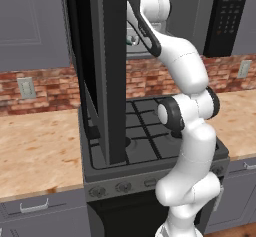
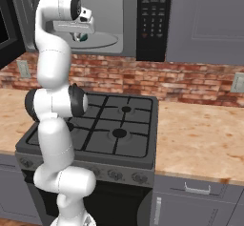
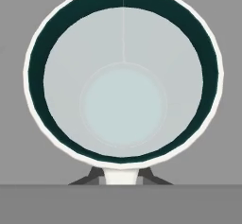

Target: Pick the mug from the counter and place it inside the microwave. Then close the microwave.

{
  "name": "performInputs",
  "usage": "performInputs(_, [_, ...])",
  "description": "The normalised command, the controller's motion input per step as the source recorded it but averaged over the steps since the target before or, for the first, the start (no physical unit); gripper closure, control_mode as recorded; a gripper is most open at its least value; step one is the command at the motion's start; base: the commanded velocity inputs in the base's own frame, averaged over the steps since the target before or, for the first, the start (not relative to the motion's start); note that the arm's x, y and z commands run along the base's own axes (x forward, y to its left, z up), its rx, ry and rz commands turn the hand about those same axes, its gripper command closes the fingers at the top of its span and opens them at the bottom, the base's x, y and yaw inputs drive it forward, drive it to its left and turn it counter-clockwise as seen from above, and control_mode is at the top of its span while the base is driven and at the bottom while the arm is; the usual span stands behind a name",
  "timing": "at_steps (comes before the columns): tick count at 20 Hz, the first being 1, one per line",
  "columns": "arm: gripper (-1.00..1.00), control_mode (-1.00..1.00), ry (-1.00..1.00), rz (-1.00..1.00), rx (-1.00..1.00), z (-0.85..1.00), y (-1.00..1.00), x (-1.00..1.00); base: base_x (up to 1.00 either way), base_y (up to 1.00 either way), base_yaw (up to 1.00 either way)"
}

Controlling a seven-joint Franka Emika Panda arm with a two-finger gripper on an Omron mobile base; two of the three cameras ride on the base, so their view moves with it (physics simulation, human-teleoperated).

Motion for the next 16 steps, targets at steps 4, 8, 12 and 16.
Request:
performInputs(4, [1.0, -1.0, 0.0, 0.0, 0.0, 0.0, 0.0, 0.0, 0.0, 0.0, 0.0])
performInputs(8, [-1.0, -1.0, 0.0, 0.0, 0.0, 0.0, 0.0, 0.0, 0.0, 0.0, 0.0])
performInputs(12, [-1.0, -1.0, 0.0, 0.0, 0.0, 0.0, 0.0, 0.0, 0.0, 0.0, 0.0])
performInputs(16, [-1.0, -1.0, 0.0, 0.0, 0.0, 0.0, 0.0, 0.0, 0.0, 0.0, 0.0])
